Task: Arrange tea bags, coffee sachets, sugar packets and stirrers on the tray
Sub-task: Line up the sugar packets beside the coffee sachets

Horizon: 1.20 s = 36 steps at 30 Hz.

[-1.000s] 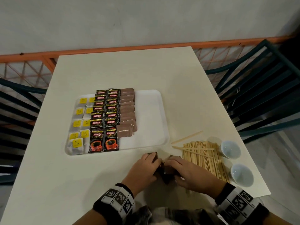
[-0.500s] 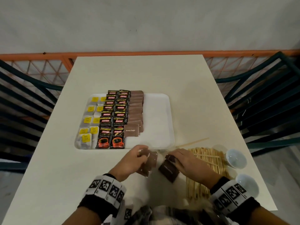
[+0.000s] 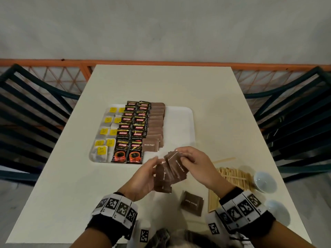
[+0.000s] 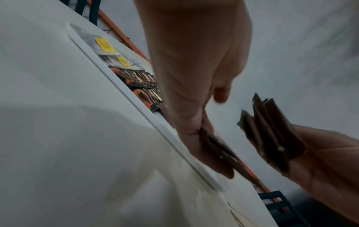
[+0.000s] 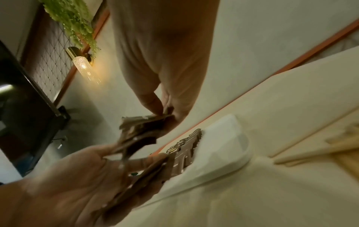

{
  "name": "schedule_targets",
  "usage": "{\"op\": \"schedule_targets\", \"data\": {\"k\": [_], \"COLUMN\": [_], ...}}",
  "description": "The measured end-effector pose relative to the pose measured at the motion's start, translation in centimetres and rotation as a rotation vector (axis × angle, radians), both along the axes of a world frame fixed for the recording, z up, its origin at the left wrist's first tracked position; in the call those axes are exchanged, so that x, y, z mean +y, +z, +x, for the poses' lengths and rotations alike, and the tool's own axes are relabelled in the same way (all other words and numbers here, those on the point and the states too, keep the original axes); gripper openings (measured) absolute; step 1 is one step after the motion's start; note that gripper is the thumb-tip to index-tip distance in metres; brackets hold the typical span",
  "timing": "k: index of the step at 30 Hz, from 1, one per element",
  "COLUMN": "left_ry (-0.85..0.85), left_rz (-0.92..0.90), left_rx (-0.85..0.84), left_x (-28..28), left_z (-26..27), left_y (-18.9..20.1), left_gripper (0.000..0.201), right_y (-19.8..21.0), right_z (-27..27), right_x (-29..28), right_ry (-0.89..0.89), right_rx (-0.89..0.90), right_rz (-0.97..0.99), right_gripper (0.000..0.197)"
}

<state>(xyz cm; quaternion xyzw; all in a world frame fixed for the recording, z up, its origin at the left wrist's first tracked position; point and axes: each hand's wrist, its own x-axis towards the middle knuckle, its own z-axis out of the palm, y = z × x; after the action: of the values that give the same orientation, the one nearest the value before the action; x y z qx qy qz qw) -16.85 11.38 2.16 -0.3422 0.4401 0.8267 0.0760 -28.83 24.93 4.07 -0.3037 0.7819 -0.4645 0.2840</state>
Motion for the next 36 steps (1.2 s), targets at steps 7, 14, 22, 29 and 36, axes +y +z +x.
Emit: {"op": "schedule_targets", "data": {"k": [7,14,22,29,36], "left_ry": [-0.175,-0.103,0.214,0.314,0.31], "left_rz": [-0.125,-0.373,-0.33,-0.349,-0.42], "left_rx": [0.08,0.009,0.032,0.041,-0.03], "left_x": [0.0,-1.2,-3.7,-4.1,-5.1], "left_z": [0.8,3.5,7.0,9.0,12.0], "left_y": [-0.1,-0.5,-0.2,0.1,-0.7], "left_gripper": [0.044,0.031,0.033,0.032,0.032], "right_y": [-0.2,-1.4,-3.9,-2.2,-3.9], "right_z": [2.2,0.8,2.0,1.0,1.8], "right_x": [-0.9,3.9,5.8,2.9,-0.3], "right_ry": [0.096,0.461,0.603,0.406,0.257], "right_rx": [0.119,0.526,0.535,0.225,0.194], "right_rz": [0.056,0.524,0.705,0.449,0.117], "right_gripper": [0.012,0.041,0.042,0.013,0.028]}}
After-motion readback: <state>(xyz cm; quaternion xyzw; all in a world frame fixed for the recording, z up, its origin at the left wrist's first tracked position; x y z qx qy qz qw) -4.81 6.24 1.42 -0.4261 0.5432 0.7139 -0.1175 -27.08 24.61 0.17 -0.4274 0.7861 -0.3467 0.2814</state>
